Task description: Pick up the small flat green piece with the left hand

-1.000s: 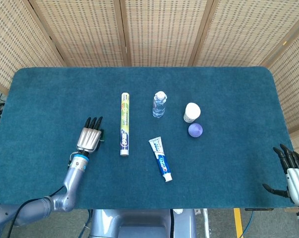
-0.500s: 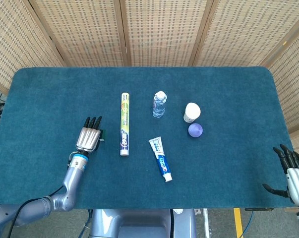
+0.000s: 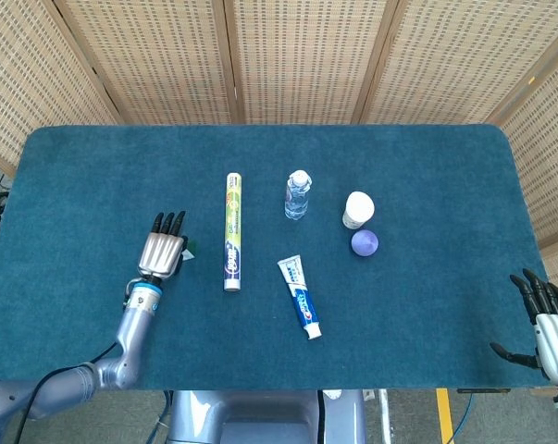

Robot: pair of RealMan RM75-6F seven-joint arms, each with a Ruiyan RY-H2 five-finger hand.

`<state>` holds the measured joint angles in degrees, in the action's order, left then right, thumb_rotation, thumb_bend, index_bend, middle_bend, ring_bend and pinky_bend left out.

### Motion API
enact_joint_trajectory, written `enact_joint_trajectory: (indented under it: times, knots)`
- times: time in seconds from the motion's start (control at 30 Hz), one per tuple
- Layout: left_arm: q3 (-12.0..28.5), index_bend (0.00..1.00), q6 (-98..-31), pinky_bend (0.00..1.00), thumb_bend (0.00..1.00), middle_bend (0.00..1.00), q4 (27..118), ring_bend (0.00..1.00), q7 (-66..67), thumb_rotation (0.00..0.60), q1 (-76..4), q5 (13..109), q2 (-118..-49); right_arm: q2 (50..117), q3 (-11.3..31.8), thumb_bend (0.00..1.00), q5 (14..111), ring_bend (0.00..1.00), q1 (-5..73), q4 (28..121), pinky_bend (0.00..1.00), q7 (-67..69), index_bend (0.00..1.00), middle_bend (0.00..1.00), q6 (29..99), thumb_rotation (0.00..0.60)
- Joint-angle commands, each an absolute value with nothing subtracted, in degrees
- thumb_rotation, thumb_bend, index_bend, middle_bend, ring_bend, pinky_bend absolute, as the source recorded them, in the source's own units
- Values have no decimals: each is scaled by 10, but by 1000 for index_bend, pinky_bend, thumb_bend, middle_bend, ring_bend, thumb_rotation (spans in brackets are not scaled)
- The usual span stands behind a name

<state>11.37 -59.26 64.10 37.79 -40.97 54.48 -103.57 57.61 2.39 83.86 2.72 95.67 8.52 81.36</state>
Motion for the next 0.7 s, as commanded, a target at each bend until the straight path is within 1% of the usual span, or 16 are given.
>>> enact_joint_trajectory:
  times: [0.03, 0.33, 0.53, 0.7]
  knots:
    - [118, 646, -591, 0, 534, 0, 634, 0, 375, 600, -413, 544, -1037, 576, 24, 146, 839, 0, 27, 957, 0, 85, 0, 0, 813, 600]
    - [135, 646, -578, 0, 522, 0, 600, 0, 370, 600, -427, 538, -1044, 576, 24, 147, 836, 0, 27, 956, 0, 84, 0, 0, 811, 600]
    - [153, 647, -571, 0, 517, 0, 569, 0, 361, 600, -444, 535, -1051, 576, 24, 146, 834, 0, 28, 956, 0, 83, 0, 0, 809, 600]
    - [168, 647, -576, 0, 516, 0, 556, 0, 356, 600, -455, 539, -1048, 575, 25, 146, 831, 0, 28, 955, 0, 85, 0, 0, 808, 600]
